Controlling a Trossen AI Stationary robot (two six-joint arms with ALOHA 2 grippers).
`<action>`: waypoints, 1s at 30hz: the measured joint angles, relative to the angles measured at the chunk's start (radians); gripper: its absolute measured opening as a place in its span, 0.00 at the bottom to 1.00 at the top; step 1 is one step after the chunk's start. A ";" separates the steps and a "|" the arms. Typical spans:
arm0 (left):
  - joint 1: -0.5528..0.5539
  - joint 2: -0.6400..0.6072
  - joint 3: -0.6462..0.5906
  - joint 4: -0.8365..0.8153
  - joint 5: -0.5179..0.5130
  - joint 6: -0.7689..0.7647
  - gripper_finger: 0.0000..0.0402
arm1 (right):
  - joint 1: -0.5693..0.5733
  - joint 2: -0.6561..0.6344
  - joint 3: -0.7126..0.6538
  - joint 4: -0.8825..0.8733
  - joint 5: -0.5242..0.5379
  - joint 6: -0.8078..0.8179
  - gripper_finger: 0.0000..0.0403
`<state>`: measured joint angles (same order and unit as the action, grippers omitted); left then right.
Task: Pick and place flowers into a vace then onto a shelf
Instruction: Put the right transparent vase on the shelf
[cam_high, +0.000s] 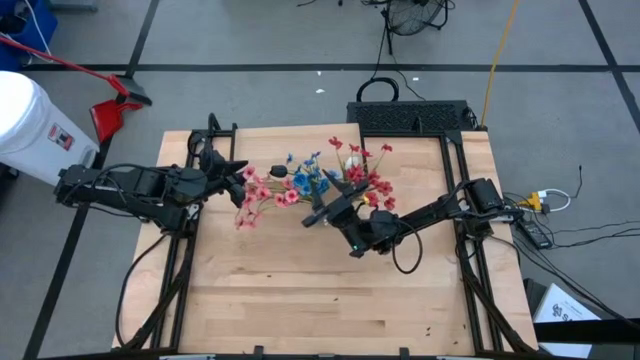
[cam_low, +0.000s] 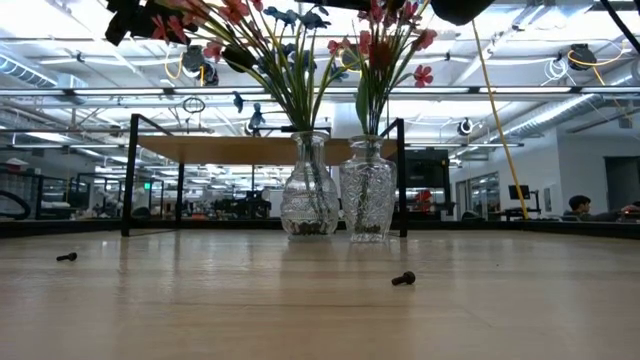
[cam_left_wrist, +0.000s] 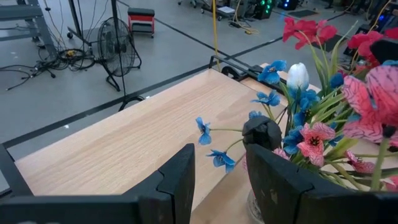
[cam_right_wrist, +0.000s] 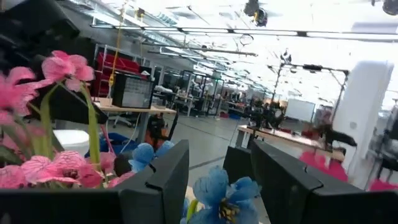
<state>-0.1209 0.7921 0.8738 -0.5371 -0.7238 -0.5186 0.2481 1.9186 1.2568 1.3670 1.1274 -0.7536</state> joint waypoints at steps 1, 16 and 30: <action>0.000 0.000 0.000 0.000 0.000 0.000 0.37 | 0.000 0.000 0.000 -0.008 -0.008 0.001 0.41; 0.000 0.000 0.000 -0.018 0.014 -0.011 0.37 | -0.019 -0.030 0.038 -0.018 -0.125 -0.112 0.41; 0.000 0.000 0.000 -0.022 0.026 -0.010 0.37 | -0.041 -0.175 0.038 -0.191 -0.111 -0.032 0.41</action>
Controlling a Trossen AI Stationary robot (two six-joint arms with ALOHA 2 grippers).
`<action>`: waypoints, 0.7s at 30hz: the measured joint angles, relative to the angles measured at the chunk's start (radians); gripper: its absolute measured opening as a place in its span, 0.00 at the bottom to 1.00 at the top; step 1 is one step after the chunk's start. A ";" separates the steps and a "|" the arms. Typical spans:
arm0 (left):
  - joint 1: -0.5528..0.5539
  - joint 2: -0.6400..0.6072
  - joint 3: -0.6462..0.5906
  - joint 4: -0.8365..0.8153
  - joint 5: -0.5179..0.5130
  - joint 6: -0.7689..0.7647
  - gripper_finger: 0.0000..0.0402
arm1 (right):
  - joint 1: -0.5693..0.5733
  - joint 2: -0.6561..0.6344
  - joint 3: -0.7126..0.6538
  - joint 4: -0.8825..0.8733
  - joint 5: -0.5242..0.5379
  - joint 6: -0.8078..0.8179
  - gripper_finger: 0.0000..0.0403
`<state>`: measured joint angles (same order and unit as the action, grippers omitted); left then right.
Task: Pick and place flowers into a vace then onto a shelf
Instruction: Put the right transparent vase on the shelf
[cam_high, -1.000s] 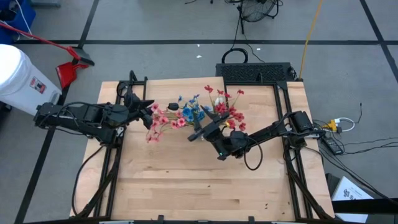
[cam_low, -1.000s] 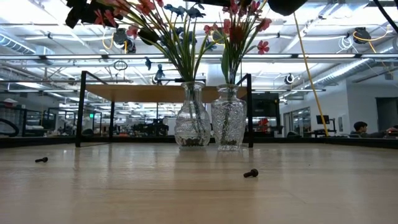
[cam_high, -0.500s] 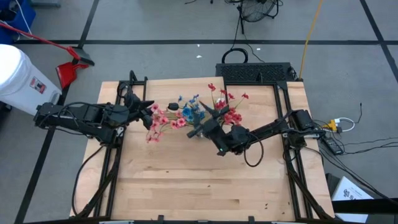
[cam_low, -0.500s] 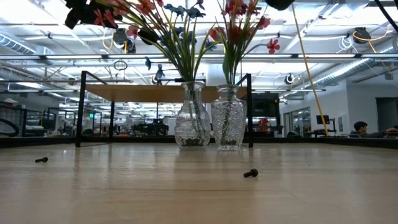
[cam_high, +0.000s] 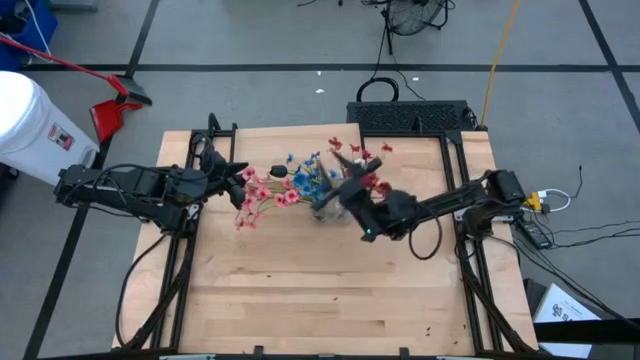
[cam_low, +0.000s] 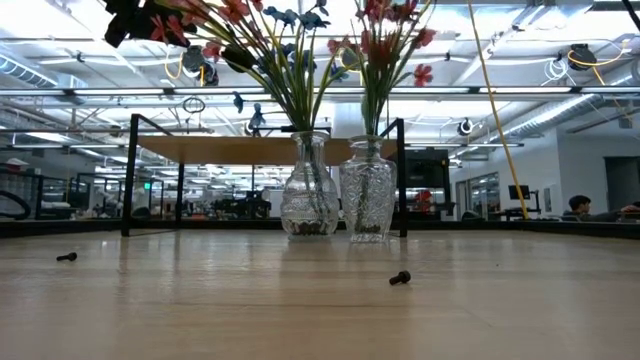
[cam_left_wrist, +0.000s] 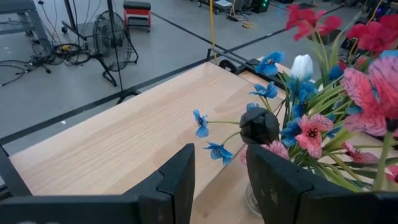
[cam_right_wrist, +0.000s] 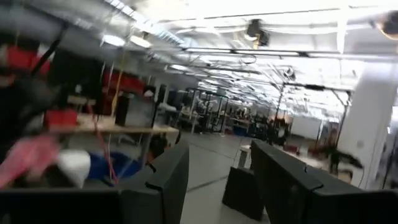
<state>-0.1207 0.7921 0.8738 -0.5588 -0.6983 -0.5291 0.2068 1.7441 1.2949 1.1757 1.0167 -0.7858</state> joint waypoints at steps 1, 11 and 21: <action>0.001 0.000 0.000 0.000 0.000 0.000 0.37 | -0.005 -0.011 0.000 0.007 0.002 0.021 0.41; 0.001 0.000 0.000 -0.002 0.001 0.000 0.37 | -0.032 -0.106 -0.001 -0.134 -0.065 0.250 0.41; 0.002 0.000 0.000 -0.044 0.002 -0.009 0.37 | 0.001 -0.195 0.000 -0.163 -0.023 0.011 0.41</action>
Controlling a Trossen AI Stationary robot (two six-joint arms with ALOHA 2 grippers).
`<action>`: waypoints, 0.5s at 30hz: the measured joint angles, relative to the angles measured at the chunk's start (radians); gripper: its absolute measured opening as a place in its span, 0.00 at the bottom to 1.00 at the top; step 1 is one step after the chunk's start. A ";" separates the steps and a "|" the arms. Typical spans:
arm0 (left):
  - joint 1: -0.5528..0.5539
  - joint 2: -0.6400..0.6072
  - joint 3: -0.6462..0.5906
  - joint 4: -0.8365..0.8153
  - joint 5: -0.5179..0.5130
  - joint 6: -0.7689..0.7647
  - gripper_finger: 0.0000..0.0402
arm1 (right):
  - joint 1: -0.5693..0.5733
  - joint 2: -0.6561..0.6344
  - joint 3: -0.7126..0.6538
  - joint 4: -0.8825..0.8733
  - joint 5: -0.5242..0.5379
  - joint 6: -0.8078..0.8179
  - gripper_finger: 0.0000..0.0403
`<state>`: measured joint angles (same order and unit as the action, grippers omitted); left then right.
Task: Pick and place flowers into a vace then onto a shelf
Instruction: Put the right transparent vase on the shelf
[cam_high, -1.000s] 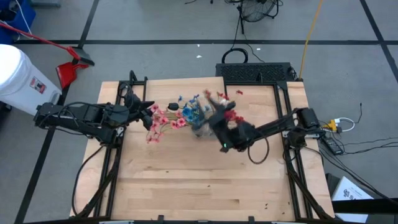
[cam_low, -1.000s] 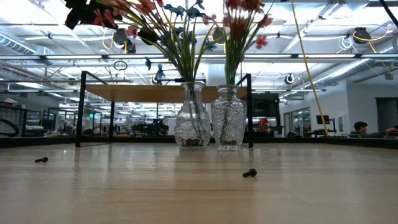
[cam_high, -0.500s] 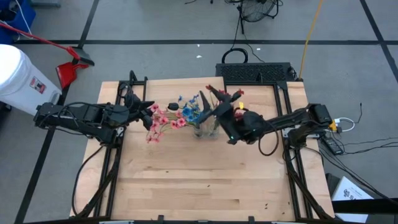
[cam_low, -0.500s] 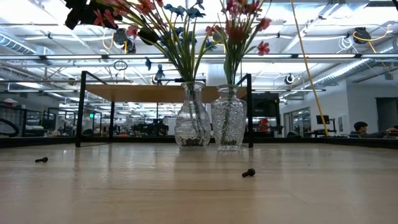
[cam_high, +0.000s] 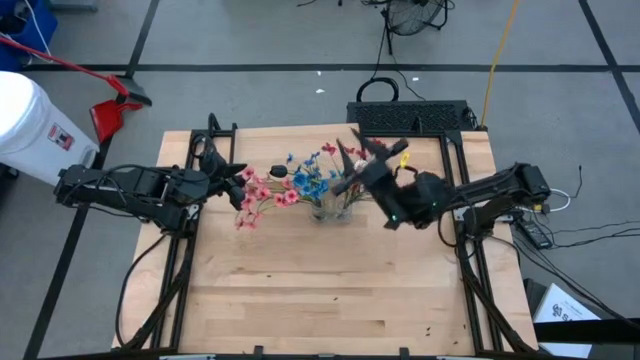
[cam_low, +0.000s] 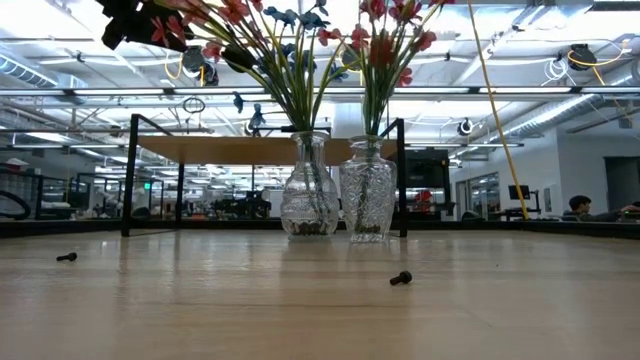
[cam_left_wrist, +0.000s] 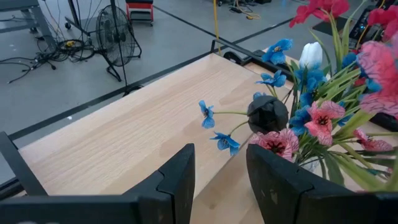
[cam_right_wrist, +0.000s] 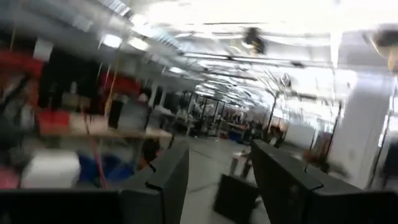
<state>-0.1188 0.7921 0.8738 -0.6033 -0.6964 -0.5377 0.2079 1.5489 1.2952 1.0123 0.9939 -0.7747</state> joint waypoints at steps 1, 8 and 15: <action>0.000 0.000 0.000 0.000 0.000 0.000 0.37 | 0.015 -0.006 0.000 -0.029 0.009 -0.054 0.41; 0.000 0.000 0.000 0.000 0.000 0.005 0.37 | 0.124 -0.010 -0.002 -0.023 0.241 -0.209 0.41; 0.000 0.000 0.000 -0.036 0.046 -0.030 0.37 | 0.271 -0.004 -0.097 -0.017 0.422 -0.110 0.41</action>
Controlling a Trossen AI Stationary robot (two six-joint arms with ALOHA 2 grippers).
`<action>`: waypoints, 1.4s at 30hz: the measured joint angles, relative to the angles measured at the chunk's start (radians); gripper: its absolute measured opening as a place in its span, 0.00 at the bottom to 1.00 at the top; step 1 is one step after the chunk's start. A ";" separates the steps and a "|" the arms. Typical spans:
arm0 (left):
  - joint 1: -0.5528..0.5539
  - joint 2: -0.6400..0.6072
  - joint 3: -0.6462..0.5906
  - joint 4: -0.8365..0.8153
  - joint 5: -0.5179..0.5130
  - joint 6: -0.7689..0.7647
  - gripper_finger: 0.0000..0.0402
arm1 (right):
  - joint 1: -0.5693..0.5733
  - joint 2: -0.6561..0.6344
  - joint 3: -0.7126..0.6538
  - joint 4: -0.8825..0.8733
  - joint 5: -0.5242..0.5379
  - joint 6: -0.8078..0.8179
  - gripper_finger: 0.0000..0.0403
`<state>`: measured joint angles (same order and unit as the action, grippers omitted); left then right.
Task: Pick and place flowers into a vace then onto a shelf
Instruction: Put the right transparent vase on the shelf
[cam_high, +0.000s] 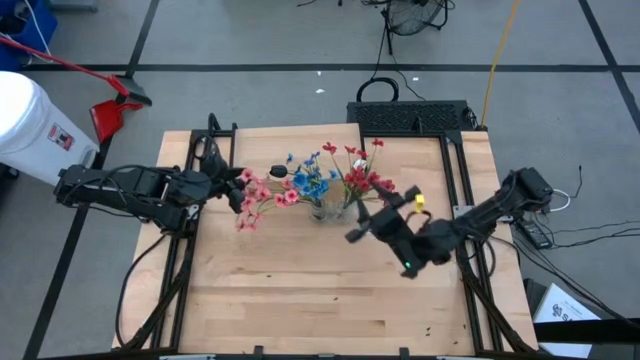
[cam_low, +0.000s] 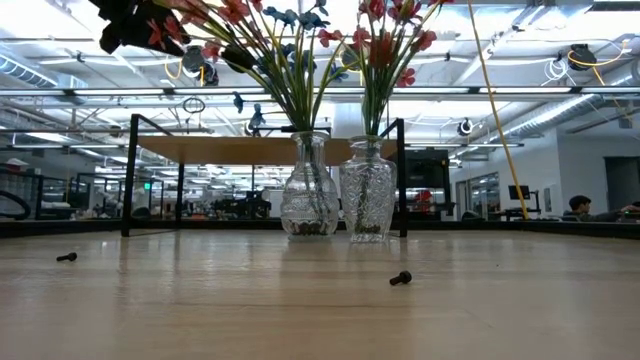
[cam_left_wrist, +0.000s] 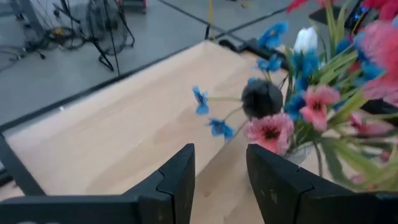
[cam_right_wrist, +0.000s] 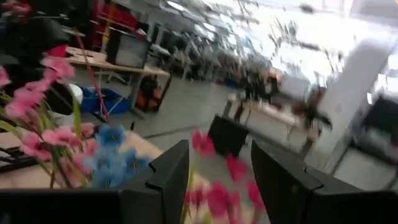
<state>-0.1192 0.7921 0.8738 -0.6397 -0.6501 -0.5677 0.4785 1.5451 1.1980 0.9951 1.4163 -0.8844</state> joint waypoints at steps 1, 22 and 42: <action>0.000 0.000 0.000 -0.017 0.004 -0.017 0.37 | 0.018 -0.003 -0.013 0.007 0.040 0.029 0.41; -0.024 0.000 0.000 -0.255 0.066 -0.211 0.37 | 0.151 -0.003 -0.516 -0.005 0.117 0.772 0.41; -0.051 0.000 -0.148 -0.217 0.037 -0.492 0.37 | -0.115 -0.002 -0.593 -0.392 -0.474 1.163 0.41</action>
<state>-0.1707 0.7921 0.7254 -0.8562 -0.6134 -1.0598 0.3636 1.5433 0.6048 0.6029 0.9420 0.2784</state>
